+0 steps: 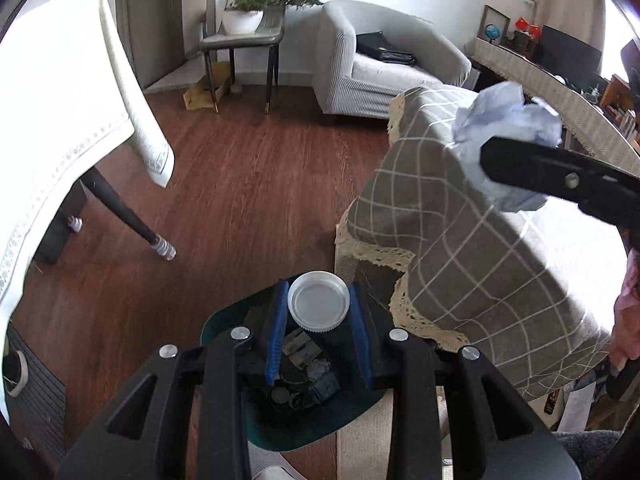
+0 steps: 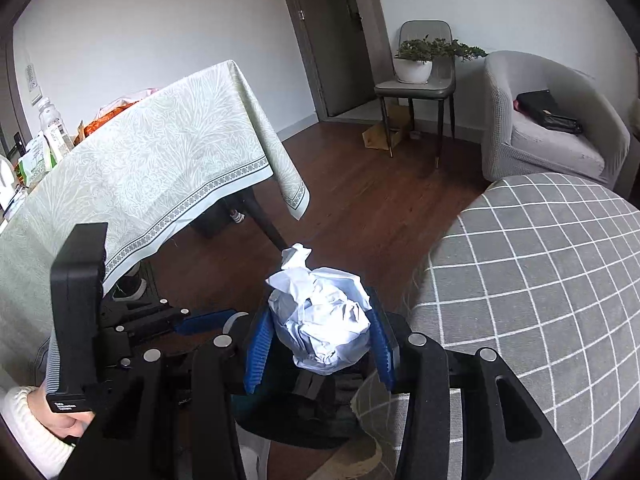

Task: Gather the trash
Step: 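Carry the crumpled paper and white cap over the green bin, then open the left gripper to drop the white cap into the bin, then lower the right gripper into the bin and release the crumpled paper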

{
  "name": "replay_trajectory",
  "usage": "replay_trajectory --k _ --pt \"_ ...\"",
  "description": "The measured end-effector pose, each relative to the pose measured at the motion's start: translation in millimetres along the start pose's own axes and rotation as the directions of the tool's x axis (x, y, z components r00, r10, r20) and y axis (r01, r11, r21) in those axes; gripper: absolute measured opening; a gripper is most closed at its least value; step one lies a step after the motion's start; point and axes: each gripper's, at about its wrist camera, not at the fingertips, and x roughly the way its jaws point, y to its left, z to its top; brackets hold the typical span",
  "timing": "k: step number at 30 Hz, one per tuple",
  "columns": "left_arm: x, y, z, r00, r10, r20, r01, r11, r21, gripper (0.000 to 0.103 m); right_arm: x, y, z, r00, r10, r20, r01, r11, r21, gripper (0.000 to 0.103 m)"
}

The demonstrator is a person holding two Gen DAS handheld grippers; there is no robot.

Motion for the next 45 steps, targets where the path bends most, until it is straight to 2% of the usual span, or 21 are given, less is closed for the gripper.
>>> replay_trajectory --k 9,14,27,29,32,34,38,40,45 --pt "41.4 30.1 -22.4 0.991 -0.005 -0.132 0.0 0.999 -0.041 0.033 37.6 20.0 -2.5 0.997 0.031 -0.075 -0.033 0.999 -0.029 0.045" --pt "64.2 47.6 -41.1 0.976 -0.01 -0.22 -0.005 0.998 -0.068 0.033 56.7 25.8 -8.7 0.991 0.025 -0.129 -0.031 0.999 -0.043 0.045" --pt "90.5 73.7 -77.9 0.936 -0.032 -0.352 -0.001 0.996 -0.092 0.033 104.7 38.3 -20.4 0.969 0.016 -0.246 -0.03 0.998 -0.055 0.045" --pt "95.0 75.4 -85.9 0.925 -0.03 -0.38 -0.002 0.996 -0.084 0.036 111.0 38.9 -21.7 0.966 0.012 -0.26 -0.029 0.998 -0.059 0.045" --pt "99.3 79.5 -94.5 0.917 -0.028 -0.399 -0.003 0.997 -0.075 0.043 121.0 40.6 -24.4 0.958 0.005 -0.285 -0.024 0.998 -0.064 0.045" --pt "101.0 82.9 -97.4 0.916 -0.027 -0.401 -0.004 0.997 -0.076 0.052 126.8 40.9 -26.4 0.953 0.0 -0.302 -0.021 0.998 -0.067 0.045" --pt "97.2 89.3 -96.7 0.921 -0.027 -0.388 -0.007 0.996 -0.088 0.056 139.6 41.5 -33.1 0.941 -0.014 -0.339 -0.011 0.997 -0.072 0.045" --pt "90.4 92.2 -94.5 0.93 -0.03 -0.368 -0.004 0.996 -0.09 0.061 145.3 41.5 -37.1 0.934 -0.02 -0.356 -0.007 0.997 -0.074 0.045" --pt "75.6 94.8 -86.1 0.948 -0.033 -0.318 0.004 0.996 -0.093 0.065 164.6 44.7 -48.9 0.913 -0.035 -0.407 0.0 0.996 -0.084 0.045"
